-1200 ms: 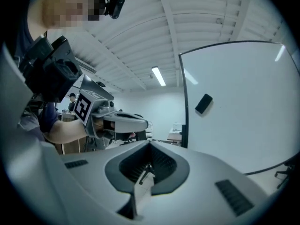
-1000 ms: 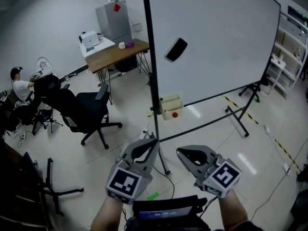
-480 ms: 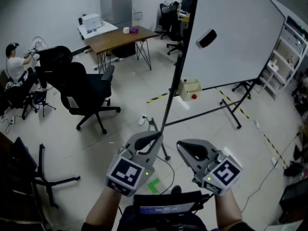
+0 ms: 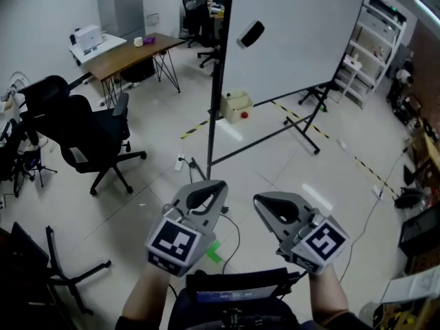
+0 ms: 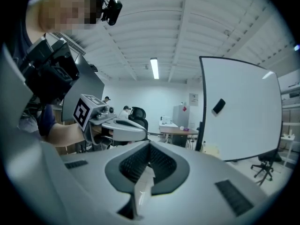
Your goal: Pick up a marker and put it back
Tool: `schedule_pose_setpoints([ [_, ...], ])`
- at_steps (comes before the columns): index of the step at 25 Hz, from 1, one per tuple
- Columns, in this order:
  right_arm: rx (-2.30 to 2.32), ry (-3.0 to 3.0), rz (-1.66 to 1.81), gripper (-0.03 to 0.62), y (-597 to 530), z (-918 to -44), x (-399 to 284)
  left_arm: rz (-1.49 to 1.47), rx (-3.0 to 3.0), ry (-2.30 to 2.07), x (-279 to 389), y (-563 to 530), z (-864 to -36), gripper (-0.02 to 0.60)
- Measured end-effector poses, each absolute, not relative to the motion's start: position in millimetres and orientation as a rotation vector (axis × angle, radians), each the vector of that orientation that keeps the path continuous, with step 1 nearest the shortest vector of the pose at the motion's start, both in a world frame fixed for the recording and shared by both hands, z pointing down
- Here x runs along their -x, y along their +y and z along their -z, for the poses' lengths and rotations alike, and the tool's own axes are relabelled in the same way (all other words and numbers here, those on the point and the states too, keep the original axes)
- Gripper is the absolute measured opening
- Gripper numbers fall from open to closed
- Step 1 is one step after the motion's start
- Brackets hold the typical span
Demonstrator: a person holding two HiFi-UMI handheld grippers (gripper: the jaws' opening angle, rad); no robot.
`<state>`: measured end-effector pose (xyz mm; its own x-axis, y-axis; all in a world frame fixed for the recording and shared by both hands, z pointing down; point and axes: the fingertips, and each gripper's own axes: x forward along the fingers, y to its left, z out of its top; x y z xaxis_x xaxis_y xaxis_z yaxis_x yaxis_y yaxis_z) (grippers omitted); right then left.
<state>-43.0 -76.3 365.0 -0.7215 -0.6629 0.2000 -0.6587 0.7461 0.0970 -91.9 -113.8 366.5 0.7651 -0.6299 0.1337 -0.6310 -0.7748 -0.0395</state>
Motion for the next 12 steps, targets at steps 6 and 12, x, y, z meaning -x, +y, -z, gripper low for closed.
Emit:
schedule_pose_setpoints([
  [6,-1.152,-2.72,-0.032,0.012,-41,-376,-30,-0.276,-2.963,-0.978,25,-82,-371,0.0],
  [12,-1.193,-2.717,-0.099,0.012,7,-389,-135,-0.348,-2.973,-0.938,-77,-34,-379,0.0],
])
